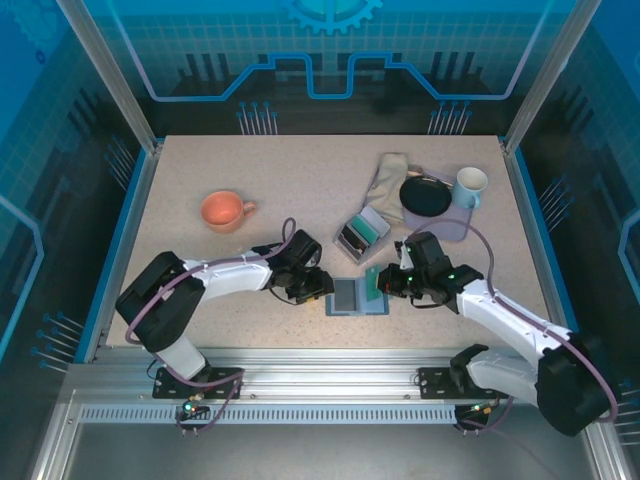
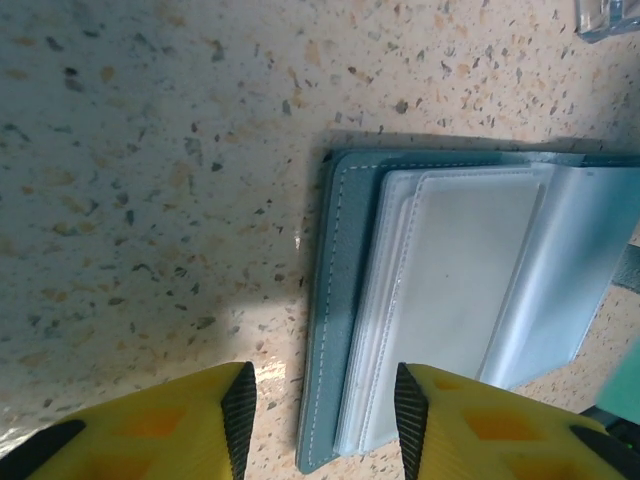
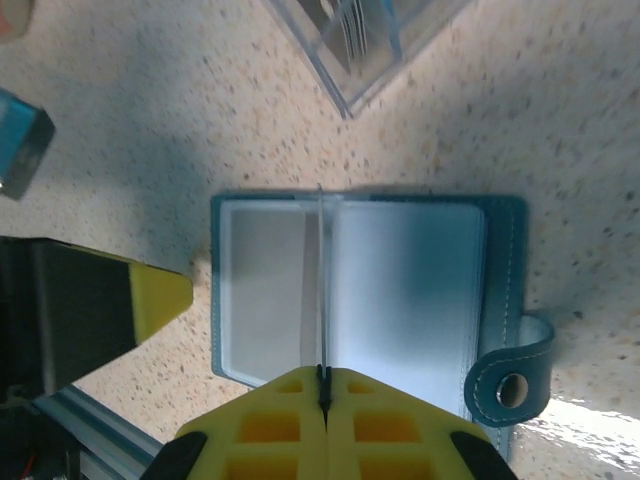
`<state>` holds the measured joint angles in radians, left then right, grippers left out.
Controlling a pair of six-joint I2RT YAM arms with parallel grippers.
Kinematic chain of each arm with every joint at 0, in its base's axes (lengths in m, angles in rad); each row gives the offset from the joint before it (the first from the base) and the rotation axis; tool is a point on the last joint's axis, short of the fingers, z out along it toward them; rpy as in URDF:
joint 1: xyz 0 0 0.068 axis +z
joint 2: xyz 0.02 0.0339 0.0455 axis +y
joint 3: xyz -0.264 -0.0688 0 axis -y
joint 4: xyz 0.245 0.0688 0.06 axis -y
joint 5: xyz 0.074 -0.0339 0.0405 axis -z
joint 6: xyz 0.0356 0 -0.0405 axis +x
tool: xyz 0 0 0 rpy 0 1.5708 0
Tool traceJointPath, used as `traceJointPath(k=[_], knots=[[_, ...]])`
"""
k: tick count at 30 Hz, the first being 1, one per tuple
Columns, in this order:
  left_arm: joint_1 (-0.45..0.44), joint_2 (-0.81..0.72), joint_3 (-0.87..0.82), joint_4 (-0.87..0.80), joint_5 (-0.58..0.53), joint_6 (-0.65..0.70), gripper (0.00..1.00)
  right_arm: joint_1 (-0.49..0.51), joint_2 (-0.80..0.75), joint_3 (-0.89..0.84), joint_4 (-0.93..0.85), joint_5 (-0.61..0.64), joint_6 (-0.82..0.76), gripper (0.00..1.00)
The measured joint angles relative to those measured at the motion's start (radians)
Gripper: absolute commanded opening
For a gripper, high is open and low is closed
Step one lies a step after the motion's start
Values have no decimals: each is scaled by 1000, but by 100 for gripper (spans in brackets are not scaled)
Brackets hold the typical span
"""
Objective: Put the credit cards into the card holder
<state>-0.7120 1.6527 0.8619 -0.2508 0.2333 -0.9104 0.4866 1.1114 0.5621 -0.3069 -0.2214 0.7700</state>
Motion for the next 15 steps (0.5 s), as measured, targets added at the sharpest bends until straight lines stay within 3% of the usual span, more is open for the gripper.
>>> traceJointPath(k=[15], knots=[[1, 47, 0, 11, 22, 1, 27, 6, 182, -49, 219, -96, 50, 0]])
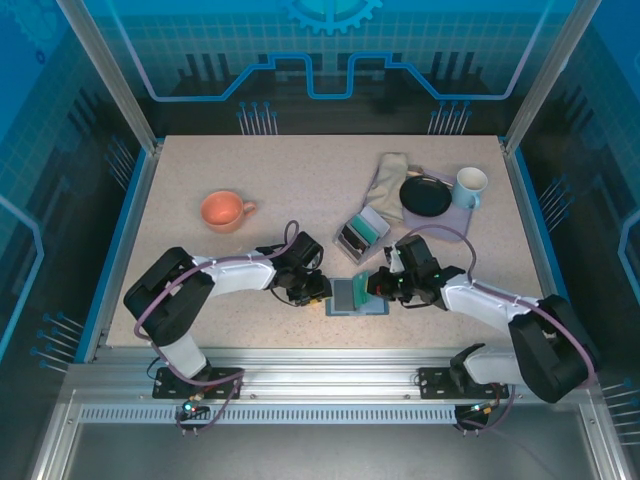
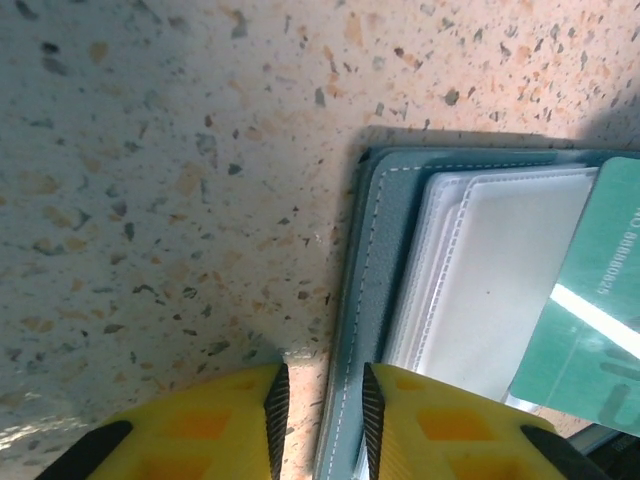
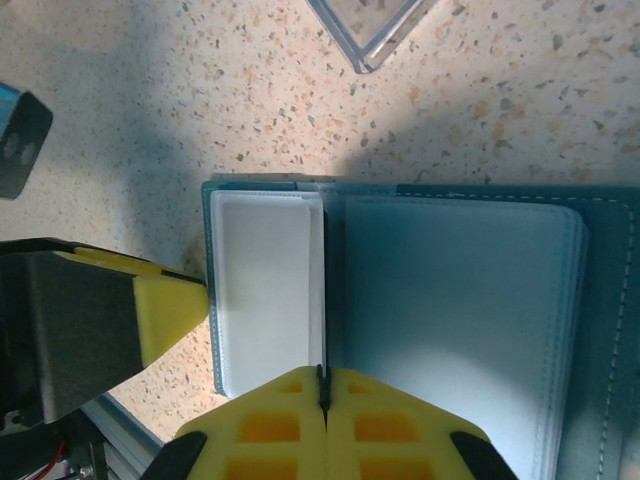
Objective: Put the credit cards into the card holder
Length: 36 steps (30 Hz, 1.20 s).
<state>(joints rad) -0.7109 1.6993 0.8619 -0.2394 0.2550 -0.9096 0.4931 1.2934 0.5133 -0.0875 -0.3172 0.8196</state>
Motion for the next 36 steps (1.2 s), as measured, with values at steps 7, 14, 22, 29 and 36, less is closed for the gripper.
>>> traceJointPath(k=[7, 14, 22, 29, 36], knots=[[1, 8, 0, -1, 0, 0, 22, 7, 23, -19, 22, 13, 0, 0], [3, 10, 0, -2, 3, 0, 18, 22, 54, -29, 68, 16, 8, 0], [4, 11, 0, -4, 3, 0, 16, 46, 87, -29, 104, 21, 35, 0], [5, 11, 0, -7, 3, 0, 14, 51, 88, -16, 80, 21, 25, 0], [5, 11, 0, -6, 3, 0, 13, 37, 50, -9, 18, -3, -26, 0]])
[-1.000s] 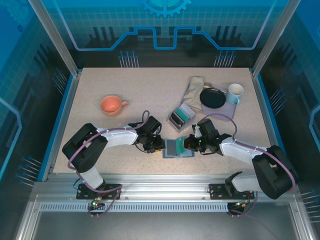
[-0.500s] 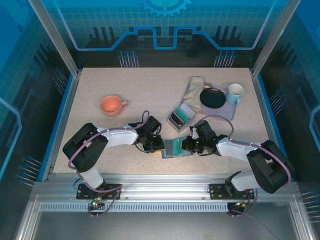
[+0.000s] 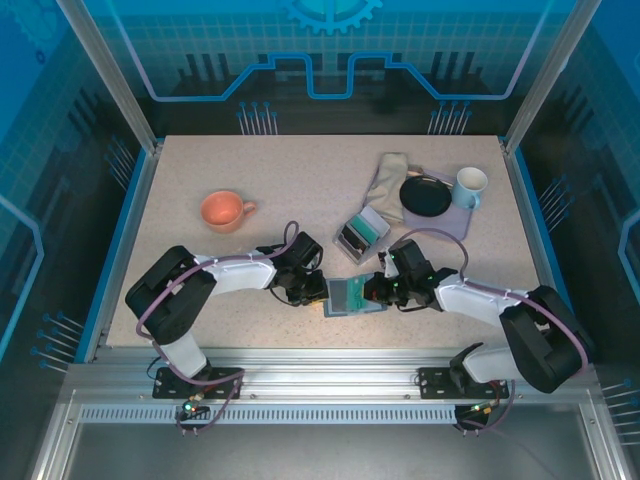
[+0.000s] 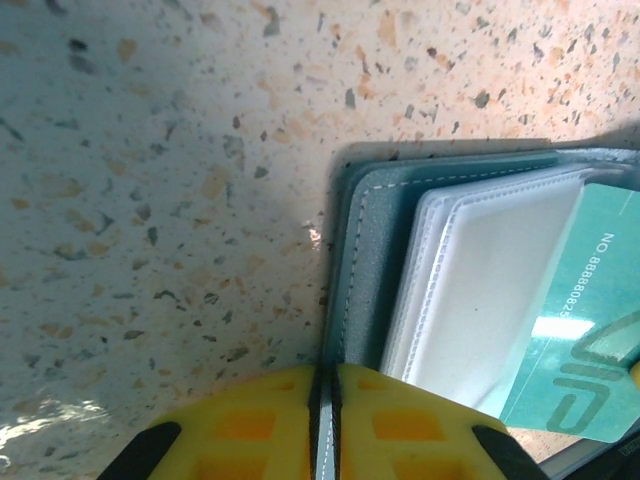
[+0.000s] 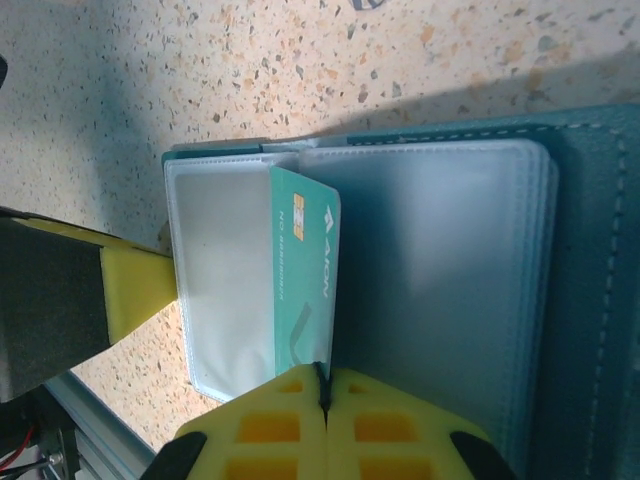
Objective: Put the credit cards into the card holder
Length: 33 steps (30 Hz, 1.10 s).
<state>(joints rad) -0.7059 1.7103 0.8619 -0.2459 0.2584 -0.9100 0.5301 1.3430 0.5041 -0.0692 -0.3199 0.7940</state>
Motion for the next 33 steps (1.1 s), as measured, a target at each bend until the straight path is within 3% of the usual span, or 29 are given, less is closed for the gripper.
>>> traceJointPath(k=[13, 27, 33], knots=[[0, 1, 0, 0, 0, 0, 13, -5, 93, 18, 32, -64, 3, 0], [0, 0, 0, 2, 0, -7, 13, 98, 140, 61, 80, 6, 180, 0], [0, 0, 0, 2, 0, -7, 13, 106, 165, 92, 64, 12, 184, 7]])
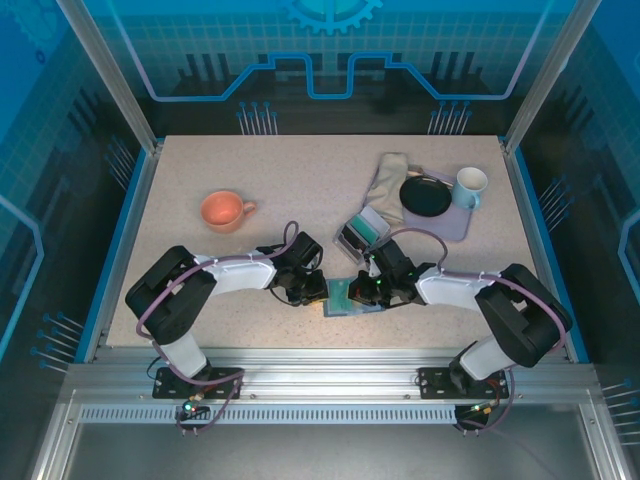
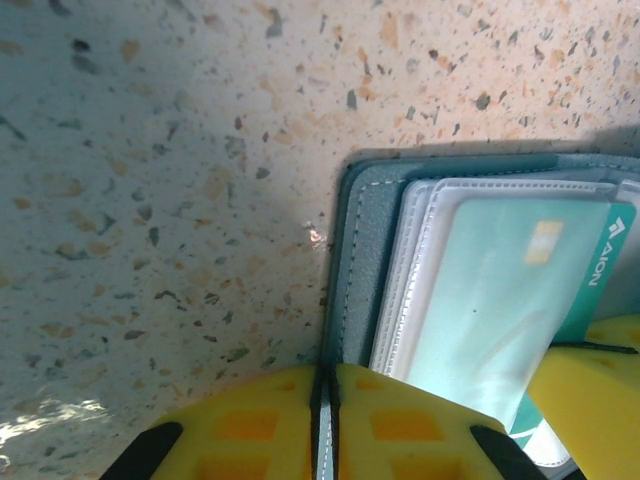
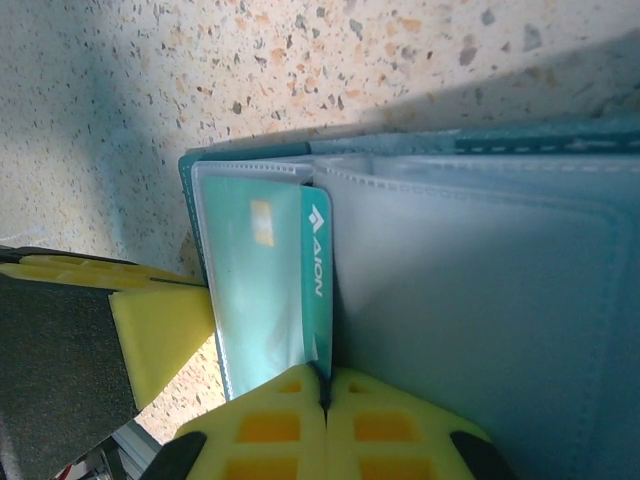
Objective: Put the credit cards into the card holder
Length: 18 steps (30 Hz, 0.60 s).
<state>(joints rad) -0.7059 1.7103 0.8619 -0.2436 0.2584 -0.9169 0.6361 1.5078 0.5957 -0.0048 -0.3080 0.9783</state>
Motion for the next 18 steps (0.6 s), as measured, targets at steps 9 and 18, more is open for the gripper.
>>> traceJointPath(k=[9, 18], knots=[[-2, -3, 0, 4, -1, 1, 16, -9, -91, 44, -192, 56, -98, 31], [0, -75, 1, -39, -55, 11, 27, -95, -196, 335, -505, 169, -377, 42]])
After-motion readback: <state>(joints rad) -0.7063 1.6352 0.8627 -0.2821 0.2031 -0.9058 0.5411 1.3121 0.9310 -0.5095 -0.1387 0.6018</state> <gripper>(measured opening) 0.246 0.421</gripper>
